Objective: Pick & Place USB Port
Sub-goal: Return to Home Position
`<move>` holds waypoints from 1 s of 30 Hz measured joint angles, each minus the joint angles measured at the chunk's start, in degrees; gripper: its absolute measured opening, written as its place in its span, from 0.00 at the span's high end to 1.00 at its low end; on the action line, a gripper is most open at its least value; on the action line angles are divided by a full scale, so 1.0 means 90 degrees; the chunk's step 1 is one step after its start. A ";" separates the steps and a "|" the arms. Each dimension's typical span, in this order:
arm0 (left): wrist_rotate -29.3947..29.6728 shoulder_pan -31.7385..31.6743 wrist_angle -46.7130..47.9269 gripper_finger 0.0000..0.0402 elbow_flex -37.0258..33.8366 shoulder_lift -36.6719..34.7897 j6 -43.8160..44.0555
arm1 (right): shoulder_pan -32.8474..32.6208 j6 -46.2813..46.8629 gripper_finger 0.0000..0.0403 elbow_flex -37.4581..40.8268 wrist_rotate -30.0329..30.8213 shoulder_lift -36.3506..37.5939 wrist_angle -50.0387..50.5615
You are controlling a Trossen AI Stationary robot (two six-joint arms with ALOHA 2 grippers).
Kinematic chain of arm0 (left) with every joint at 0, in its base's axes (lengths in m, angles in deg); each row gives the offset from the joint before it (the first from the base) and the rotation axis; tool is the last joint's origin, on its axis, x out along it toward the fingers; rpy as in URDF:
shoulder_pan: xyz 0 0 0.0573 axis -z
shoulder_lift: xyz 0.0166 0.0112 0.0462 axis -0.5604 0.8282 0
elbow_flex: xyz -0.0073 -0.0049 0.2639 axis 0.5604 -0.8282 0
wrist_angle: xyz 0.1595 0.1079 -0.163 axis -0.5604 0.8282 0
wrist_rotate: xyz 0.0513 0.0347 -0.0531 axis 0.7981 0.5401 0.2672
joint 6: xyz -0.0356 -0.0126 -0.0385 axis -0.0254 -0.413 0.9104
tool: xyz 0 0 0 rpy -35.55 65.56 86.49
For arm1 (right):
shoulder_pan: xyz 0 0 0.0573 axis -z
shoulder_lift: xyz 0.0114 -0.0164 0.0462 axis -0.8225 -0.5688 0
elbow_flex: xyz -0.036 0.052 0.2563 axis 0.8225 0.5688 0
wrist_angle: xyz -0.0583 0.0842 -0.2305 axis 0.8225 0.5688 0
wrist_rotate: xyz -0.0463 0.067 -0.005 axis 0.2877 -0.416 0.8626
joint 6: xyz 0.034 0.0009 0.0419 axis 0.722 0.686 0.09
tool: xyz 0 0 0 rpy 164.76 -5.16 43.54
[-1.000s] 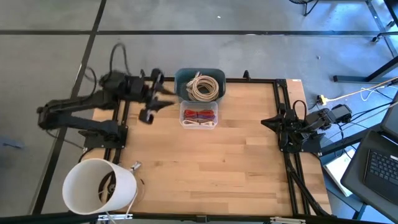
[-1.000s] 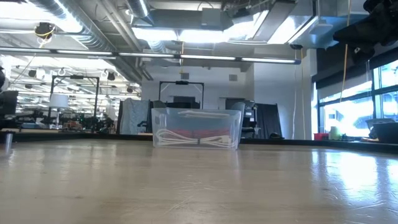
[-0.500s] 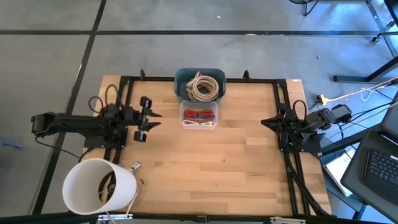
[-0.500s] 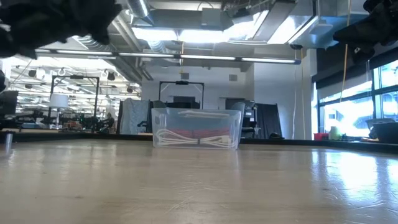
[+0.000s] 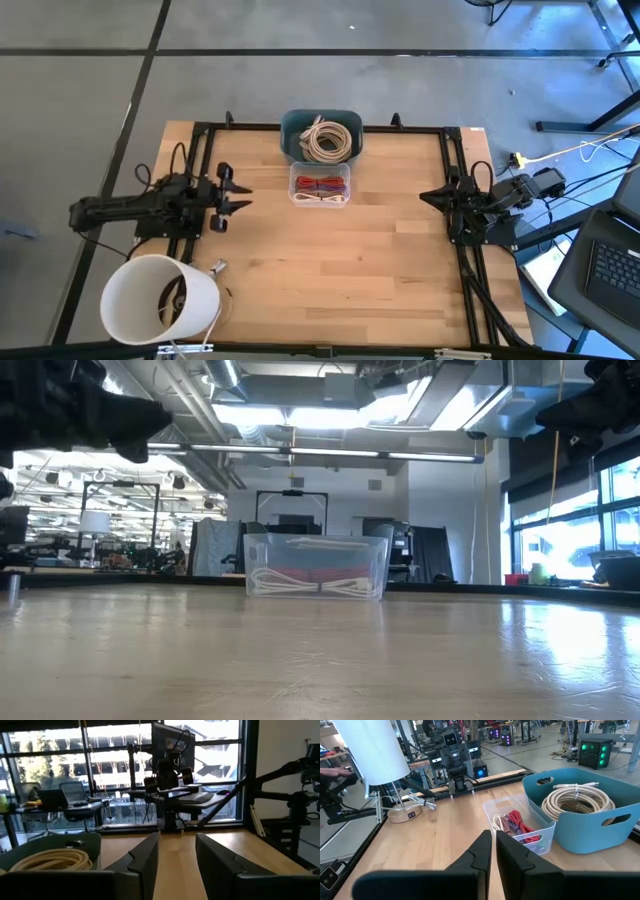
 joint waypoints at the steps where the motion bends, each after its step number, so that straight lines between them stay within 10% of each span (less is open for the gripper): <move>1: 0.0002 0.0000 0.0226 0.69 0.0000 -0.0185 0.0043 | 0.0001 0.0000 0.92 0.0000 0.0000 -0.0001 -0.0002; 12: 0.0936 0.0584 0.1492 0.69 0.0002 -0.0540 -0.0449 | 0.0000 -0.0001 0.92 0.0000 0.0000 -0.0002 0.0000; 30: 0.0542 0.0850 0.1388 0.70 0.0000 -0.0540 -0.0558 | 0.0001 -0.0008 0.92 0.0000 -0.0001 -0.0002 -0.0002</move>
